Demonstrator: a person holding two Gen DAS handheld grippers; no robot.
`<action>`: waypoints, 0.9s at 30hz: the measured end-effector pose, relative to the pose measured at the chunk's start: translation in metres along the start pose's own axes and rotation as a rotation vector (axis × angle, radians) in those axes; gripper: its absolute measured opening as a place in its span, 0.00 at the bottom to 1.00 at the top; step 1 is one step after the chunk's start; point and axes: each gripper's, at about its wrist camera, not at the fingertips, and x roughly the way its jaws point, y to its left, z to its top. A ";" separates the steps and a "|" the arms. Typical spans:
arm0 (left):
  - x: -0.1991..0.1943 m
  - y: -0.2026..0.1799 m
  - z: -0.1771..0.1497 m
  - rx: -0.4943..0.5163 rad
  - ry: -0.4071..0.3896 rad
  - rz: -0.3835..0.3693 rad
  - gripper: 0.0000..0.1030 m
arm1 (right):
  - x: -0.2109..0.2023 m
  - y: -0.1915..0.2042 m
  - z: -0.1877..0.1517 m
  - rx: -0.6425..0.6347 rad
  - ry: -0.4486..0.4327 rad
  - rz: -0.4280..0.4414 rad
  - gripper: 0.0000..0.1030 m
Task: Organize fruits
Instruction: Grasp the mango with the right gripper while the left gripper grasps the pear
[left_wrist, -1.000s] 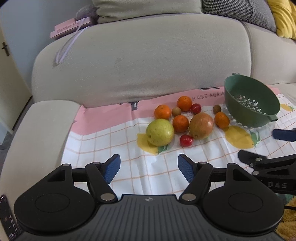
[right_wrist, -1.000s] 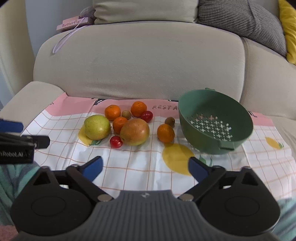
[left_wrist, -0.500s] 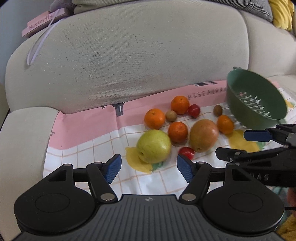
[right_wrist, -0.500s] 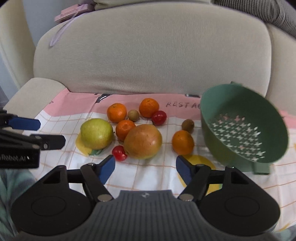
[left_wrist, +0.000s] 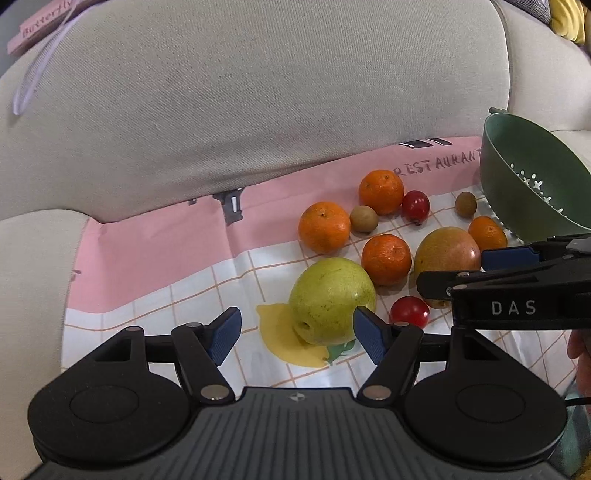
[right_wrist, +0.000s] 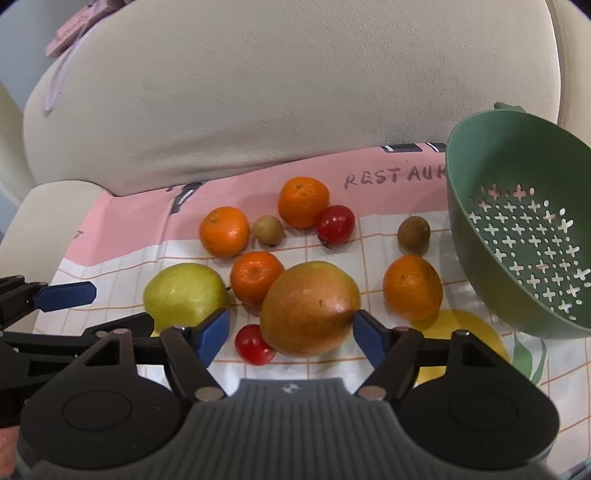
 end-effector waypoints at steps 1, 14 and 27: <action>0.002 0.001 0.000 -0.003 -0.001 -0.005 0.79 | 0.002 0.000 0.001 -0.004 -0.002 -0.008 0.70; 0.024 0.005 0.008 -0.016 -0.027 -0.113 0.81 | 0.030 -0.010 0.008 0.075 0.101 -0.033 0.64; 0.043 0.019 0.007 -0.149 -0.003 -0.232 0.81 | 0.033 -0.015 0.011 0.076 0.125 -0.015 0.59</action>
